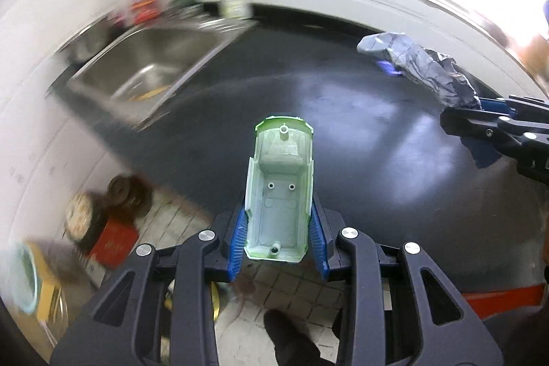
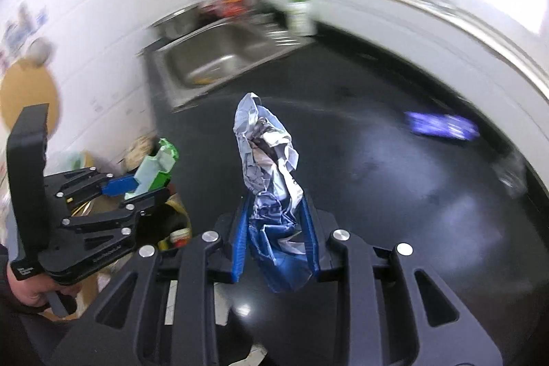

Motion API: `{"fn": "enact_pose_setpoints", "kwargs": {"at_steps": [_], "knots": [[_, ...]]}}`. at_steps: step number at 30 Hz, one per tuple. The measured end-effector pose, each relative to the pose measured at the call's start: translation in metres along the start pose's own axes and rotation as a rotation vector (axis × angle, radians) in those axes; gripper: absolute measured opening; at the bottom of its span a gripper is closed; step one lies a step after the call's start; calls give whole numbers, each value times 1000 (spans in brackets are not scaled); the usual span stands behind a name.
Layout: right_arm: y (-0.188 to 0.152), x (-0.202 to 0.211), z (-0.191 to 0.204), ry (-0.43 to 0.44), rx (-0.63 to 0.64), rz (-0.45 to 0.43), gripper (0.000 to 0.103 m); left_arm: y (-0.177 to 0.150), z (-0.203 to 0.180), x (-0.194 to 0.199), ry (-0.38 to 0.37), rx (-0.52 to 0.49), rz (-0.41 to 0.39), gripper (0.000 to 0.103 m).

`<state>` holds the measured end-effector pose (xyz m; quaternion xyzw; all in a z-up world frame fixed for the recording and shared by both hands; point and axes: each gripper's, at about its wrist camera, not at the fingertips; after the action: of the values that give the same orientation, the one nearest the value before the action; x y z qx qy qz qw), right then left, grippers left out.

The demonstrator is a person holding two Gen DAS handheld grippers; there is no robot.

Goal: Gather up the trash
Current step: 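Carry the green tray and foil down over the black bin and release both, then lift both open tools away from the bin back over the countertop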

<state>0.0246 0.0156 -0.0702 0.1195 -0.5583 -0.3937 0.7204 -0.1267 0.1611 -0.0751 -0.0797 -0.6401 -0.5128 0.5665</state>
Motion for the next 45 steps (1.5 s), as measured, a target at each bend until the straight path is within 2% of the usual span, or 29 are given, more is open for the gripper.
{"fn": "enact_pose_setpoints", "kwargs": {"at_steps": [5,8,14,20,26,34,35,36,37,38,45], "knots": [[19,-57,72,143,126,95,28,-46,83,-8,120,150,69,32],[24,-93,113,220,178,151,28,-74,118,-13,166,215,113,32],[14,-179,188,337,245,309,28,-133,181,-32,196,342,199,32],[-10,-268,225,353,230,481,28,-179,213,-63,197,404,249,32],[-31,-332,242,319,237,597,28,-206,220,-96,193,449,301,32],[-40,-370,245,304,218,648,30,-224,222,-121,157,439,343,33],[-40,-373,245,305,206,650,37,-226,223,-123,154,441,349,39],[-41,-376,244,303,200,654,65,-228,225,-126,143,446,354,57],[-40,-378,246,285,204,654,79,-229,226,-127,150,447,356,68],[-39,-378,246,278,210,645,87,-230,228,-127,159,448,351,75],[-28,-358,243,285,214,598,87,-227,234,-117,175,464,337,76]]}}
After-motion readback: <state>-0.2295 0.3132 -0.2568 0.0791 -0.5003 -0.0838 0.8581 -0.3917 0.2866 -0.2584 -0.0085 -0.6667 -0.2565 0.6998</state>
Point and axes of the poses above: each gripper's, at about its wrist camera, not at the fingertips, and x roughly against the way its jaws point, z to its left, y to its top, and after that the axes turned 12 degrees about y, right-handed
